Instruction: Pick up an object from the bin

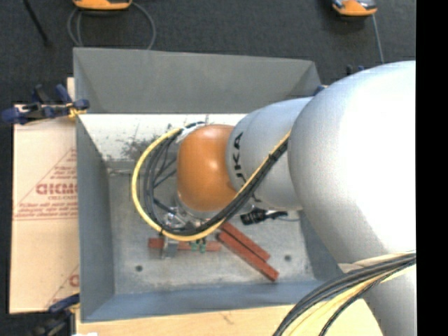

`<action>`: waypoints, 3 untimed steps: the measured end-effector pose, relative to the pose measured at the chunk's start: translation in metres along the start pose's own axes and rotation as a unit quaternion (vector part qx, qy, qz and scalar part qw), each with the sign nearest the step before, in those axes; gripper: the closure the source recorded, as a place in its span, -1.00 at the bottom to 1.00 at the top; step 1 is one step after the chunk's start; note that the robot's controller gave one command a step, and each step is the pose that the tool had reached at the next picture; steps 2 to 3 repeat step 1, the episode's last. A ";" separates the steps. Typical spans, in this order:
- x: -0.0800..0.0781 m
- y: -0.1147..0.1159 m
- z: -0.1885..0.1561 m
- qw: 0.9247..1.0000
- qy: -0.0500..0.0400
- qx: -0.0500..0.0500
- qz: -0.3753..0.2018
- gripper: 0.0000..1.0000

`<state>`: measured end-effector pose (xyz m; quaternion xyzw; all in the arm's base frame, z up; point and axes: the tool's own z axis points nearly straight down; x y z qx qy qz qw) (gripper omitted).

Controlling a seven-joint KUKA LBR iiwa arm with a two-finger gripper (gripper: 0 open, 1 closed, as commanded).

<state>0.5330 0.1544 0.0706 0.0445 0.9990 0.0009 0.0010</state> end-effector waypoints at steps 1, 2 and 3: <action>-0.014 0.038 -0.180 0.994 -0.005 -0.001 -0.106 1.00; -0.014 0.038 -0.180 0.994 -0.005 -0.001 -0.106 1.00; -0.014 0.038 -0.180 0.994 -0.005 -0.001 -0.106 1.00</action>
Offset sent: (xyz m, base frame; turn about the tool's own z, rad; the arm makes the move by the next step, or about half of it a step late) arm 0.0138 0.0370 0.1743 -0.2133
